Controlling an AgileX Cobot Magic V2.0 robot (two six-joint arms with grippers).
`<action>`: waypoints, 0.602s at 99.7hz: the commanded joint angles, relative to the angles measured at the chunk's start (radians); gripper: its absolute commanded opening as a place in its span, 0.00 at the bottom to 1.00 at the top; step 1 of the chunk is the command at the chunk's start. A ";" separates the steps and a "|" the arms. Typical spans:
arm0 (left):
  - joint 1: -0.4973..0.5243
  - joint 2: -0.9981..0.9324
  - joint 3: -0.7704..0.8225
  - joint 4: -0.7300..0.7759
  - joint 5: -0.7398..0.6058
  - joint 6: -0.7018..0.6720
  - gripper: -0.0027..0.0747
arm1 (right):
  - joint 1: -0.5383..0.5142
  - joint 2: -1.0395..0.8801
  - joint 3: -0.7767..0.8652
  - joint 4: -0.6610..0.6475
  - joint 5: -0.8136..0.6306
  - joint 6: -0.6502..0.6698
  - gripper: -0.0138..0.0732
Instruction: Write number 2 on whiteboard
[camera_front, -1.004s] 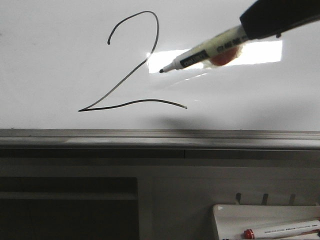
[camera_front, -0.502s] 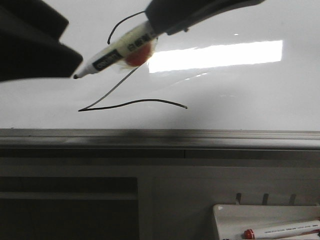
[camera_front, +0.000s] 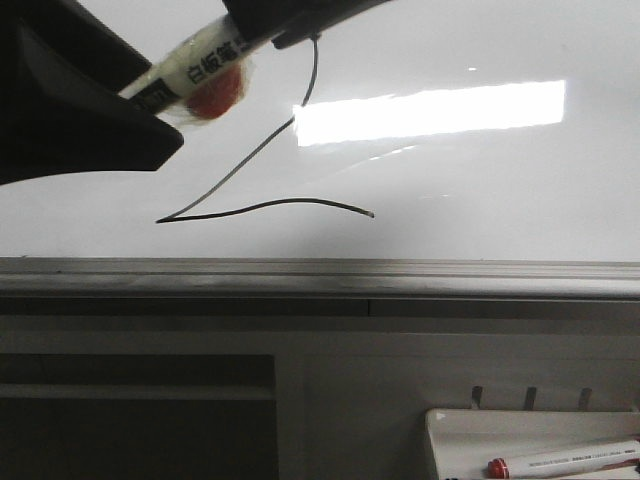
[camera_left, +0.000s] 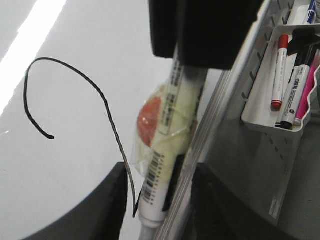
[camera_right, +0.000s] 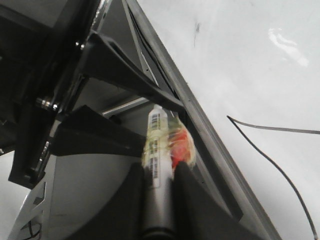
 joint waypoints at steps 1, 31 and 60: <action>-0.006 -0.008 -0.034 0.027 -0.005 -0.017 0.35 | 0.000 -0.018 -0.036 0.036 -0.022 0.002 0.08; -0.006 -0.008 -0.034 0.008 -0.005 -0.017 0.01 | 0.000 -0.018 -0.036 0.051 -0.007 0.002 0.08; -0.006 -0.008 -0.034 0.008 -0.005 -0.017 0.01 | 0.000 -0.018 -0.036 0.055 -0.015 0.002 0.08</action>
